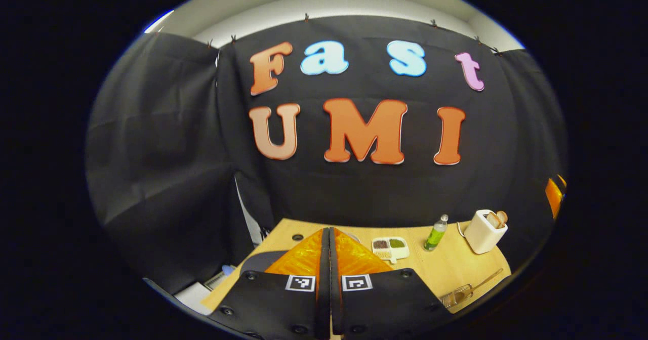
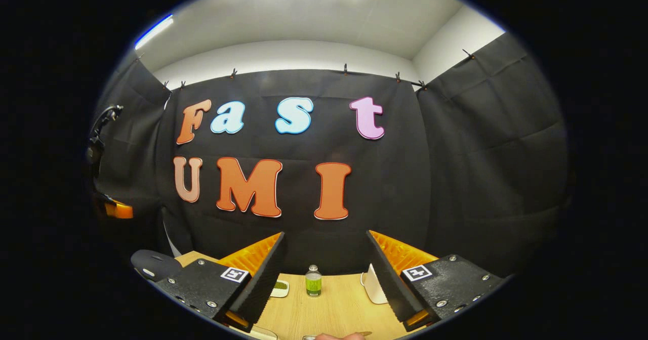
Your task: Close the left gripper, press the button to open the rice cooker; take a wooden spoon from the chopstick holder with the right hand, scoop a spoonful of rice and pour it into the rice cooker, then put the wooden spoon back into the chopstick holder.
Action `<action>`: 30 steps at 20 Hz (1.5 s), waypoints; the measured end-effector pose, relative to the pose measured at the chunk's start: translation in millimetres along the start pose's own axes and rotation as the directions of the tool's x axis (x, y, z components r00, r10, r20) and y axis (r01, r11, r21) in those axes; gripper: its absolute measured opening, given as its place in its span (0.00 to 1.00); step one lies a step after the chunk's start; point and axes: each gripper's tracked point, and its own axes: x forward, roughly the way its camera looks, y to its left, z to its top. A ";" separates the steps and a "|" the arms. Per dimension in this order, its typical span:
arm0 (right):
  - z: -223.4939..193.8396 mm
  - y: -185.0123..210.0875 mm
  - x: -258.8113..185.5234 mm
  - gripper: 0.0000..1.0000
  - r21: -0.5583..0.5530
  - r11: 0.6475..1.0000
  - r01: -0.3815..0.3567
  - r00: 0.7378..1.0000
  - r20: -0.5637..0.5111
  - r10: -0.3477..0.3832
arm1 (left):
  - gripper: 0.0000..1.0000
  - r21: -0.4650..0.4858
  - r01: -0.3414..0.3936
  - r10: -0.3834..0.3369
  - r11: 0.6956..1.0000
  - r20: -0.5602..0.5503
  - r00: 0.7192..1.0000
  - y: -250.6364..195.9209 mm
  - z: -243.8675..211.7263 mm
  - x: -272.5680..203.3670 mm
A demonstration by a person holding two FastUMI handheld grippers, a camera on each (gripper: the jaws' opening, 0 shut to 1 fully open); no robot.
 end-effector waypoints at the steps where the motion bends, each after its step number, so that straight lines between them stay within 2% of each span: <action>1: -1.8 -2.9 1.3 0.95 -0.001 1.000 0.007 1.000 -0.005 -0.007 | 0.05 -0.020 0.007 -0.008 1.000 -0.062 0.998 6.6 -12.6 7.5; 3: -10.1 -9.5 2.8 0.97 -0.005 1.000 0.015 1.000 -0.020 -0.015 | 0.05 -0.039 0.021 -0.029 0.999 -0.228 0.973 11.5 -45.6 18.6; 6: -28.3 -14.2 7.1 0.95 -0.015 1.000 0.023 0.997 -0.073 -0.024 | 0.06 -0.086 -0.010 -0.027 0.996 -0.419 0.908 26.9 -95.5 31.5; 7: -35.1 -18.2 6.5 0.97 -0.019 0.999 0.030 0.995 -0.091 -0.031 | 0.01 -0.109 -0.018 -0.035 0.994 -0.460 0.887 31.3 -104.7 35.0; 8: -41.4 -21.5 4.7 0.97 -0.022 0.999 0.035 0.994 -0.105 -0.037 | 0.06 -0.129 -0.036 -0.033 0.991 -0.498 0.867 35.8 -114.1 37.9; 10: -52.9 -26.5 2.2 0.95 -0.026 0.998 0.049 0.991 -0.127 -0.052 | 0.05 -0.155 -0.070 -0.032 0.985 -0.572 0.819 45.7 -136.2 40.9; 14: -70.7 -26.7 1.0 0.97 -0.032 0.998 0.054 0.983 -0.172 -0.059 | 0.05 -0.211 -0.114 -0.069 0.971 -0.701 0.710 56.0 -182.8 49.4; 15: -74.8 -24.2 1.5 0.95 -0.035 0.998 0.047 0.982 -0.182 -0.052 | 0.02 -0.235 -0.122 -0.091 0.964 -0.727 0.681 58.3 -192.3 48.9; 16: -77.4 -21.0 2.5 0.93 -0.043 0.998 0.041 0.980 -0.191 -0.048 | 0.05 -0.253 -0.146 -0.102 0.956 -0.755 0.647 60.8 -201.4 47.3; 17: -80.7 -19.0 1.6 0.94 -0.053 0.998 0.033 0.980 -0.195 -0.043 | 0.02 -0.264 -0.161 -0.108 0.951 -0.770 0.628 64.8 -209.3 48.1; 18: -82.1 -17.9 2.4 0.94 -0.065 0.997 0.031 0.979 -0.198 -0.044 | 0.06 -0.269 -0.176 -0.107 0.947 -0.779 0.618 69.2 -213.6 49.9; 20: -87.4 -16.5 3.3 0.94 -0.091 0.995 0.029 0.977 -0.208 -0.048 | 0.06 -0.276 -0.193 -0.107 0.942 -0.790 0.604 74.5 -221.2 55.1; 21: -89.7 -15.2 4.9 0.94 -0.100 0.995 0.028 0.975 -0.215 -0.049 | 0.09 -0.283 -0.195 -0.117 0.939 -0.798 0.592 74.4 -221.4 51.9; 22: -92.1 -14.4 5.1 0.94 -0.107 0.994 0.027 0.974 -0.221 -0.051 | 0.06 -0.280 -0.193 -0.115 0.940 -0.796 0.595 74.9 -221.8 55.9; 23: -94.1 -14.1 6.2 0.94 -0.110 0.994 0.028 0.973 -0.225 -0.052 | 0.02 -0.275 -0.192 -0.115 0.942 -0.803 0.585 73.6 -224.2 52.3; 24: -96.1 -13.1 7.1 0.93 -0.111 0.994 0.025 0.972 -0.230 -0.050 | 0.06 -0.261 -0.183 -0.108 0.948 -0.803 0.586 75.1 -223.1 54.5; 26: -103.6 -11.0 8.0 0.93 -0.112 0.993 0.023 0.967 -0.249 -0.051 | 0.06 -0.256 -0.194 -0.095 0.947 -0.800 0.592 75.9 -220.6 50.6; 27: -106.7 -10.8 8.4 0.93 -0.111 0.994 0.023 0.964 -0.260 -0.051 | 0.02 -0.259 -0.198 -0.093 0.946 -0.796 0.598 76.3 -220.9 49.9; 28: -111.5 -10.7 8.2 0.93 -0.109 0.994 0.021 0.961 -0.271 -0.050 | 0.02 -0.256 -0.204 -0.086 0.945 -0.796 0.600 76.6 -224.3 50.1; 29: -115.9 -10.1 8.0 0.93 -0.105 0.994 0.018 0.958 -0.282 -0.047 | 0.06 -0.255 -0.201 -0.079 0.946 -0.781 0.619 74.4 -222.3 49.7; 30: -120.6 -11.0 7.3 0.93 -0.100 0.995 0.015 0.955 -0.294 -0.044 | 0.07 -0.239 -0.193 -0.071 0.952 -0.782 0.620 73.9 -225.3 50.6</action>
